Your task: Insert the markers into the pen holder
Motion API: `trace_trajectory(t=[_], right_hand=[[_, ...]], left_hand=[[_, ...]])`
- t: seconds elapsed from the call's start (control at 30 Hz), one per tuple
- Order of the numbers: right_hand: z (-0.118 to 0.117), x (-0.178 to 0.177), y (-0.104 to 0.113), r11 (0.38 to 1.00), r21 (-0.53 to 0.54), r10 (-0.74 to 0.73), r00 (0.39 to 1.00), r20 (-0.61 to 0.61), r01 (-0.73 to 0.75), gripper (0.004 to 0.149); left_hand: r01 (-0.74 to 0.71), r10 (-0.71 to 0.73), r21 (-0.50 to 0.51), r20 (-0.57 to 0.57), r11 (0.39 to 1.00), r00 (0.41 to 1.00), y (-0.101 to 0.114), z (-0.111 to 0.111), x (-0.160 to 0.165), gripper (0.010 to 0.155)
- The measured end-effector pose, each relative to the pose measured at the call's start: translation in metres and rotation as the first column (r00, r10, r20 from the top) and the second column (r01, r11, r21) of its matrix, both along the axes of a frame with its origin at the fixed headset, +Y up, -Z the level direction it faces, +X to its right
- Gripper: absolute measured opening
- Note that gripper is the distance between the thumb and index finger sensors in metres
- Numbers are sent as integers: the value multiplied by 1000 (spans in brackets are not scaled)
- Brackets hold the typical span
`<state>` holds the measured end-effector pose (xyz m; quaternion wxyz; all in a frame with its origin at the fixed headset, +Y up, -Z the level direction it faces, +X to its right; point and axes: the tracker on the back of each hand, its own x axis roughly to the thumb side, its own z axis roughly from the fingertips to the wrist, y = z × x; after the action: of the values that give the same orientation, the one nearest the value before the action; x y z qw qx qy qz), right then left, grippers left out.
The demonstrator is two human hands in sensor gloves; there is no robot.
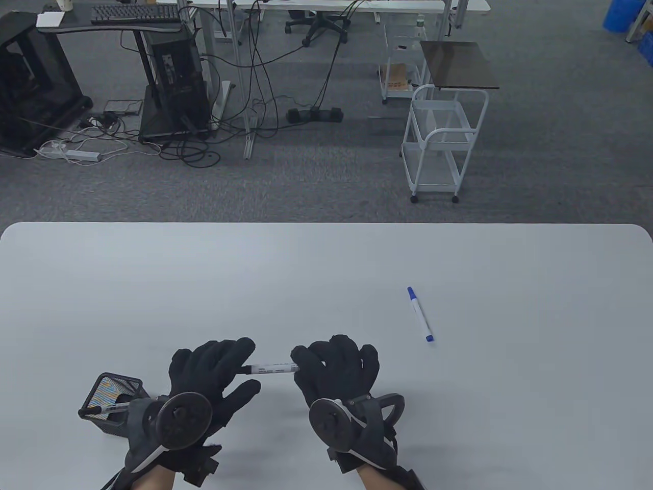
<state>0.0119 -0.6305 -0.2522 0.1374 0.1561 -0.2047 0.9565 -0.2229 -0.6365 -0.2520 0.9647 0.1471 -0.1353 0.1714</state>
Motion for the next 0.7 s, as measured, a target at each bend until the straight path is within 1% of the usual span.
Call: trace_trajectory(t=[0.17,0.4,0.7], right_hand=[[1,-3,-3,1000,-18,-17,1000,-20,17,45],[0,-5,-7,1000,-21,-14,1000,-24,13,45],[0,-5,-7,1000,-21,-20,999,-26,20,45]], left_hand=[[4,-4,-6,44,1000,999,0,0,2,58],[30,-31,17,59,999,998,-2,0,7,44],[13,-15,24,73,1000,997,-2,0,9,43]])
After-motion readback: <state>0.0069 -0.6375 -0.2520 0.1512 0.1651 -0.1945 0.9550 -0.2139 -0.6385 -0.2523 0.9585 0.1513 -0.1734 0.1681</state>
